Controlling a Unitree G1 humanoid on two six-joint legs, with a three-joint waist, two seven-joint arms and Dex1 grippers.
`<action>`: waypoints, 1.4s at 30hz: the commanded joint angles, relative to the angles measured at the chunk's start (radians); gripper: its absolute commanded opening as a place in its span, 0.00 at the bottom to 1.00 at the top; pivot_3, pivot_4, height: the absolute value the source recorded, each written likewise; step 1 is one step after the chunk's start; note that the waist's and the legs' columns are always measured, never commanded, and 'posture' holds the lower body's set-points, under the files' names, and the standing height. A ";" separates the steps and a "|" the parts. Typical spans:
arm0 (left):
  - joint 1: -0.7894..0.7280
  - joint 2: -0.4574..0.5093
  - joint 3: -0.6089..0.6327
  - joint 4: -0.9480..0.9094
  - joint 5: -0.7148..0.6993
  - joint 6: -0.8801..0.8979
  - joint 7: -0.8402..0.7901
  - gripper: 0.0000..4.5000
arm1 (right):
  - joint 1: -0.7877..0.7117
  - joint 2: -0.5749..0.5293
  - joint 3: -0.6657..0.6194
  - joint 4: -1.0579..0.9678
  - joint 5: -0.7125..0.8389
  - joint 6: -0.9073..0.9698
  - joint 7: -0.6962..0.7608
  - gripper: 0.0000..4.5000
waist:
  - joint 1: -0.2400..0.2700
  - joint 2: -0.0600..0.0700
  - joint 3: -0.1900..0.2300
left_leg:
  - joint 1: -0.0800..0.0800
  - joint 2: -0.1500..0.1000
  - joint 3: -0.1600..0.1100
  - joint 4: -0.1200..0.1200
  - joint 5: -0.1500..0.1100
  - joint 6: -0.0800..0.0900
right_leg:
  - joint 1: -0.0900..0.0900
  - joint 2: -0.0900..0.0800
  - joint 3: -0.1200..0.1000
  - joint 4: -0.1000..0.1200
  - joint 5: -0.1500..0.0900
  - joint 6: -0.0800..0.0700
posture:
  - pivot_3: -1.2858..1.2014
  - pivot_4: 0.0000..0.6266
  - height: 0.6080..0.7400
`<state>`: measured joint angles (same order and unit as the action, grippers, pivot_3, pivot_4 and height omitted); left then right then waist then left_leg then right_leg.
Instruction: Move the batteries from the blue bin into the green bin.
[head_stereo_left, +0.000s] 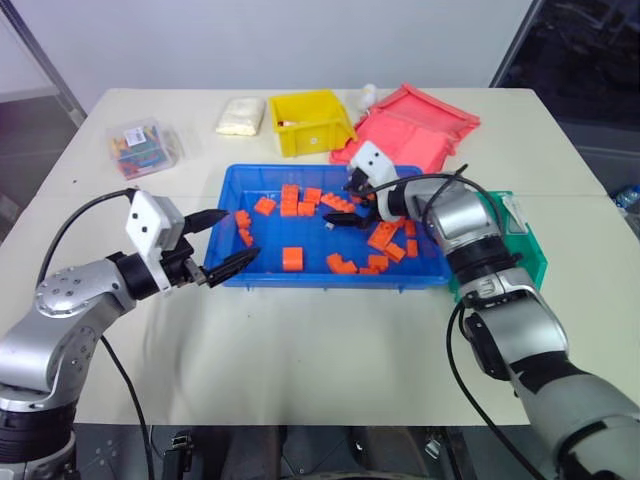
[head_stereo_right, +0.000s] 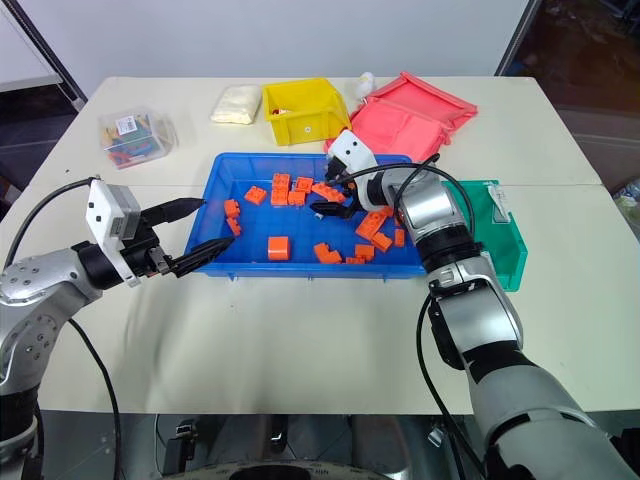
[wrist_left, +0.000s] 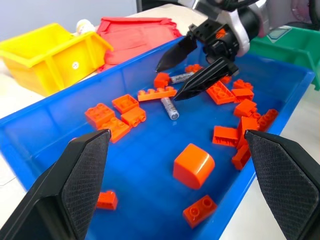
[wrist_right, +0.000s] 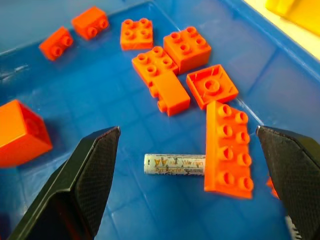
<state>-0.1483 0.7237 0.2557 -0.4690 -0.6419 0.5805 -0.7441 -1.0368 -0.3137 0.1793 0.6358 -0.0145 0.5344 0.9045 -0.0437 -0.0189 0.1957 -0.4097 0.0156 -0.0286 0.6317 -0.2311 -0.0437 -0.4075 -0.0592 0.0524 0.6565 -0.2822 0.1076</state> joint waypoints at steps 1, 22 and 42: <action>0.005 -0.003 0.007 -0.017 0.004 -0.018 0.006 1.00 | -0.045 0.029 -0.042 0.031 0.031 0.023 -0.049 0.99 | -0.001 0.000 0.000 | 0.000 0.000 0.000 0.000 0.000 0.000 | 0.000 0.000 0.000 0.000 0.000 0.000 | 0.52 0.24 1.00; 0.027 -0.025 -0.001 -0.045 0.007 -0.018 0.040 1.00 | -0.125 0.105 -0.037 0.298 -0.021 -0.140 -0.194 0.15 | -0.004 0.000 0.000 | 0.000 0.000 0.000 0.000 0.000 0.000 | 0.000 0.000 0.000 0.000 0.000 0.000 | 0.52 0.24 1.00; 0.026 -0.038 -0.010 -0.046 0.010 -0.023 0.046 1.00 | -0.135 0.014 0.025 0.299 -0.133 -0.290 -0.201 0.83 | -0.005 0.000 0.000 | 0.000 0.000 0.000 -0.001 0.000 0.000 | 0.000 0.000 0.000 0.000 0.000 0.000 | 0.52 0.24 1.00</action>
<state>-0.1189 0.6852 0.2400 -0.4840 -0.6309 0.5785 -0.6966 -1.1599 -0.3002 0.2152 0.9622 -0.1536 0.2496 0.7001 -0.0486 -0.0189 0.1957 -0.4098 0.0156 -0.0283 0.6312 -0.2311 -0.0437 -0.4080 -0.0590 0.0527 0.6564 -0.2822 0.1076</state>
